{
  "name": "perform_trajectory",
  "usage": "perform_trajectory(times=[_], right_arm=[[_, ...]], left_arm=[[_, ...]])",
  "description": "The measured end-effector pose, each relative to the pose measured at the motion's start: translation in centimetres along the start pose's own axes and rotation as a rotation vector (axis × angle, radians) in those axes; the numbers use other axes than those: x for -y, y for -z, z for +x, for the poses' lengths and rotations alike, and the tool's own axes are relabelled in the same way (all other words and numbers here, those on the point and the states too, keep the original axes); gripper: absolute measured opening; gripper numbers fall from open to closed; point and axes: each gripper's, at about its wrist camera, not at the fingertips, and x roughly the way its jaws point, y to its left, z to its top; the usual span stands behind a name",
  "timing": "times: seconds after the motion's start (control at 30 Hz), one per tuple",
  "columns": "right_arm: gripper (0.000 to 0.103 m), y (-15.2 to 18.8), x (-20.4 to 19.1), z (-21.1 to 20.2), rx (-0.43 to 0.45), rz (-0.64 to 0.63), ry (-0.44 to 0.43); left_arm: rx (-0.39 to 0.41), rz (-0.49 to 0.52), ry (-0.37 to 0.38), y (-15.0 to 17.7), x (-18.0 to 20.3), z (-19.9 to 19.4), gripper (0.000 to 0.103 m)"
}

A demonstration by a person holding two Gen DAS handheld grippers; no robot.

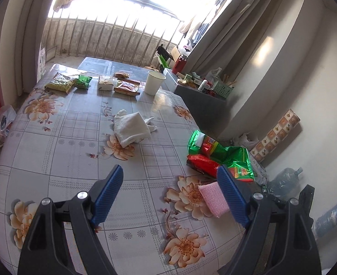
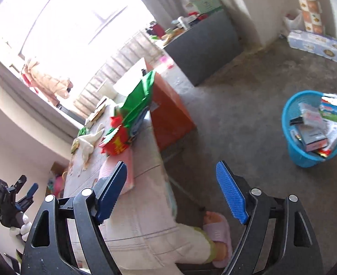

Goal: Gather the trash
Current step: 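Move both open grippers back to the table toward the green snack bag, then grasp the green snack bag with the right gripper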

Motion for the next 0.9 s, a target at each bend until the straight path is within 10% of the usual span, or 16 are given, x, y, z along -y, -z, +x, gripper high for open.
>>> perform_trajectory(times=[0.57,0.63,0.77,0.9], right_arm=[[0.078,-7.6,-3.5,7.9,-0.004,0.126,-0.065],[0.071,-8.3,-3.4,10.3,-0.045,0.128,-0.045],[0.011,-7.6,-3.5,14.8,-0.171,0.145,-0.056],[0.007,-5.8,-5.9,16.5,-0.219,0.11,-0.095]], left_arm=[[-0.215,0.018,0.254,3.9,2.7,7.2,0.081],[-0.212,0.018,0.256,3.8,2.5,7.1,0.081],[-0.196,-0.001,0.233,3.5,1.1,6.5,0.081],[-0.185,-0.033,0.202,3.5,-0.8,5.6,0.081]])
